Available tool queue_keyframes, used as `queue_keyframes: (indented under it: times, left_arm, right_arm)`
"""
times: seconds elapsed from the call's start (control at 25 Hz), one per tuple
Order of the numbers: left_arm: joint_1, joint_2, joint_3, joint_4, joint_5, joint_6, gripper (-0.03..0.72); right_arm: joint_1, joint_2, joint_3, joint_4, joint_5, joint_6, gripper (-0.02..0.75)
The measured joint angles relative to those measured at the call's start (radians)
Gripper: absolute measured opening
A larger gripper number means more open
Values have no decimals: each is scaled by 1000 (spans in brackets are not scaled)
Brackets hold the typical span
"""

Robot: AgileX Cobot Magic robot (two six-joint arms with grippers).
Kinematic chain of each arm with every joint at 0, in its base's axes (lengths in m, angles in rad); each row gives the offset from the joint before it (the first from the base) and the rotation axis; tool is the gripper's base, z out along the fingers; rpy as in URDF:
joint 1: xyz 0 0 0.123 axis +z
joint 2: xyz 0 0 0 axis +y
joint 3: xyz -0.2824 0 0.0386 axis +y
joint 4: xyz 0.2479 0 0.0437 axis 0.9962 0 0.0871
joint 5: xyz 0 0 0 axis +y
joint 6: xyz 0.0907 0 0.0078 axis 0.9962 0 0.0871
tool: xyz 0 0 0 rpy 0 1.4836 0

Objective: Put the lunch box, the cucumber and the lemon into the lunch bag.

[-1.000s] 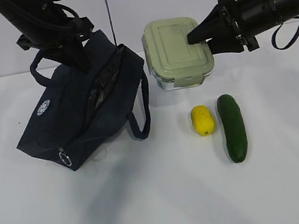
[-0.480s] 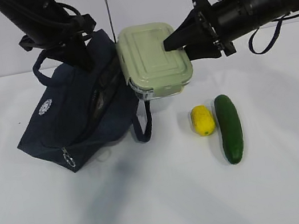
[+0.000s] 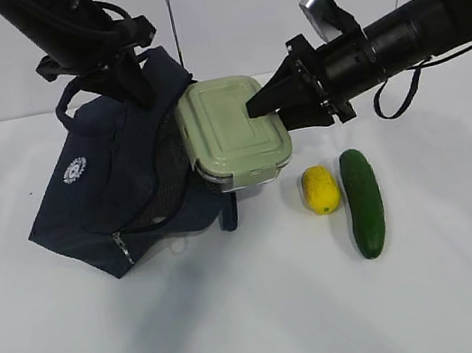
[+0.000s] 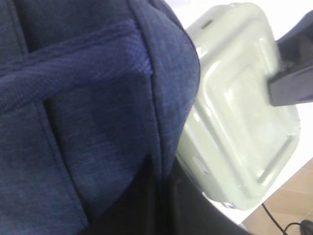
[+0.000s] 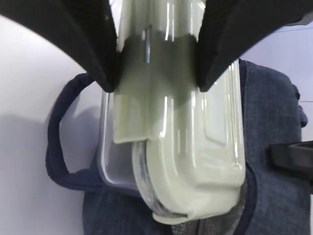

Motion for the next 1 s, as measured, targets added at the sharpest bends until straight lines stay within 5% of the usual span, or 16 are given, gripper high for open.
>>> queue_keyframes:
  times: [1.0]
  left_arm:
    - [-25,60,-2,-77,4,0,-9]
  right_arm:
    - [108,124,-17,218,-33,-202,358]
